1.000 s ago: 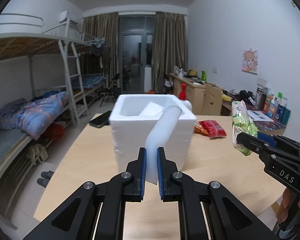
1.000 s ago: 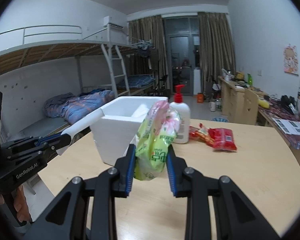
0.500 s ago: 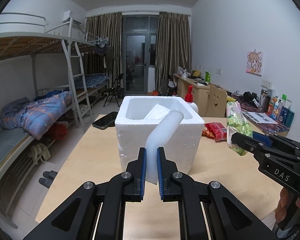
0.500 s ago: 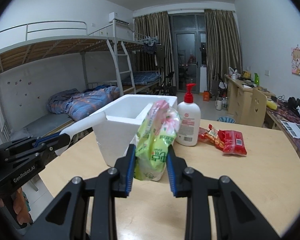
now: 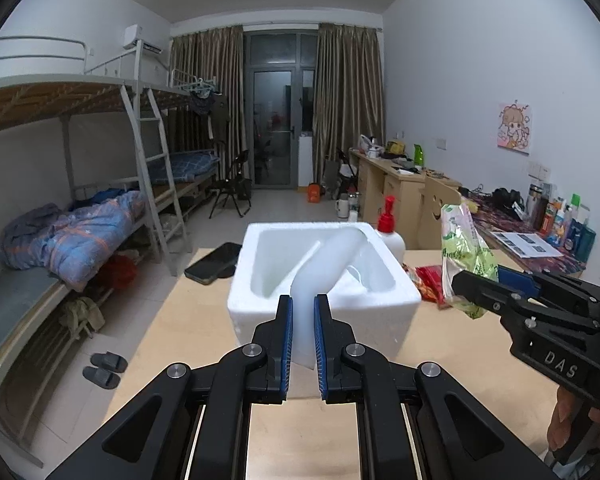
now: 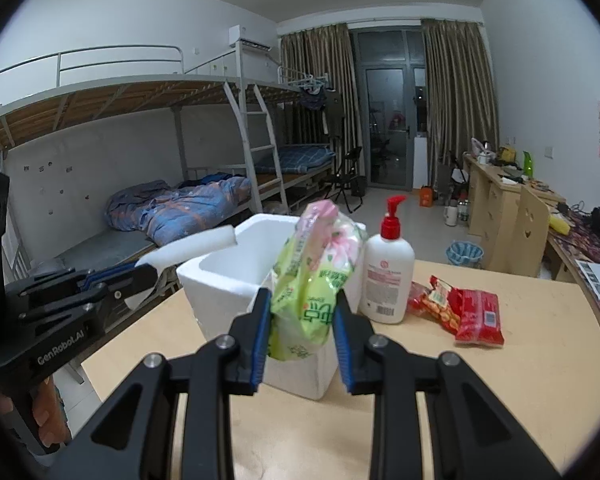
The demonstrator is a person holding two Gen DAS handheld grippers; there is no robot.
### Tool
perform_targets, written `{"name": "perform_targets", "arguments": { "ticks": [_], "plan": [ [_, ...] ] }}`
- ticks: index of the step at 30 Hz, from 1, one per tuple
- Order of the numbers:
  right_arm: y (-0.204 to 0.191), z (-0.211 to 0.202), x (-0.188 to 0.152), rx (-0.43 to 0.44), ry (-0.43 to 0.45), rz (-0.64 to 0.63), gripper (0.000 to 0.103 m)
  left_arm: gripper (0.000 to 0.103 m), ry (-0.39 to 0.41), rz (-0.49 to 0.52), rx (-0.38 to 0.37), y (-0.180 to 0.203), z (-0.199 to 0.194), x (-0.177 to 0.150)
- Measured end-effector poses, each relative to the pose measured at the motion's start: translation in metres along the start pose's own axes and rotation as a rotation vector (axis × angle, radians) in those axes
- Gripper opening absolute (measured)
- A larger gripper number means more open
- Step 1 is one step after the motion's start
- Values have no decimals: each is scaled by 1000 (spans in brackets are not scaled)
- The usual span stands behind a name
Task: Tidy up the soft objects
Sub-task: 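Carry the foam tube and green packet with both grippers over the foam box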
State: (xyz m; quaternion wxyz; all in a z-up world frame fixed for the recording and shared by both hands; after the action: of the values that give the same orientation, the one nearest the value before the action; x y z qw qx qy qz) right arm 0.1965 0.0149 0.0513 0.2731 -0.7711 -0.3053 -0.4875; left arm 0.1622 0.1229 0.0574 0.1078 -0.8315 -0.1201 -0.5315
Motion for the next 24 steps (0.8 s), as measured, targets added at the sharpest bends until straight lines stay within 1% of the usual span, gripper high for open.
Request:
{"name": "perform_targets", "arguments": {
  "ticks": [3, 11, 17, 24],
  "plan": [
    [-2, 6, 8, -10, -6, -26, 33, 11, 1, 1, 3, -1, 6, 11],
    [3, 12, 22, -19, 1, -40, 33, 11, 15, 5, 5, -2, 15, 33],
    [4, 15, 26, -15, -5, -49, 33, 11, 7, 11, 4, -2, 24, 37],
    [6, 28, 34, 10, -24, -46, 33, 11, -8, 22, 5, -1, 38, 44]
  ]
}}
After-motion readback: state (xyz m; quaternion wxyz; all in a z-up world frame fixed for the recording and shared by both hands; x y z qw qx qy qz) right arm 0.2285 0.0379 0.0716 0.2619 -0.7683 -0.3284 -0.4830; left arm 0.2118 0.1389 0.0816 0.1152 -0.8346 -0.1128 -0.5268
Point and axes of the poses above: each gripper's, at about its wrist camera, not at the fingertips, and z roughly the way its jaws point, y to its right, x to its top, the point moved 6 cm from there along z, roughly the way its jaws point, and after that the axes turned 10 degrees about x, right-handed, at the moved point
